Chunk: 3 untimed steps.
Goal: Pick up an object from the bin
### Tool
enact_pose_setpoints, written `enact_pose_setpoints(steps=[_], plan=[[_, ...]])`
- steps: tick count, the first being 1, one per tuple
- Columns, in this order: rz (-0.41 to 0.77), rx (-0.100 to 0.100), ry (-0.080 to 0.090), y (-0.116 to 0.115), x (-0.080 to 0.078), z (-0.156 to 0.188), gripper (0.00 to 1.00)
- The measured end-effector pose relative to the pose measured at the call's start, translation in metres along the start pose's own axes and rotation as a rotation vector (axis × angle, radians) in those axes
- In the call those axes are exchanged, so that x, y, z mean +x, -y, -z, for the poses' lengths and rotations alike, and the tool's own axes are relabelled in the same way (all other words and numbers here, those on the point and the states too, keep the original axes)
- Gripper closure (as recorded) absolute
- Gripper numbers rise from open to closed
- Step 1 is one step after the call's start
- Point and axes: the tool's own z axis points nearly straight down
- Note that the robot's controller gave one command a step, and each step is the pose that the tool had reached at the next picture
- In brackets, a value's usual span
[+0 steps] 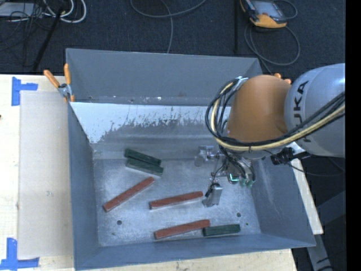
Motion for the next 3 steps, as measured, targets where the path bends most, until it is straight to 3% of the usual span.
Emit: enact_pose_setpoints(steps=[1,2,3], plan=[[0.162,0.0,0.001,0.029,-0.014,-0.102,0.0],[0.159,0.0,0.007,0.029,-0.015,-0.098,1.0],[0.553,0.003,0.014,0.015,0.017,0.054,1.0]])
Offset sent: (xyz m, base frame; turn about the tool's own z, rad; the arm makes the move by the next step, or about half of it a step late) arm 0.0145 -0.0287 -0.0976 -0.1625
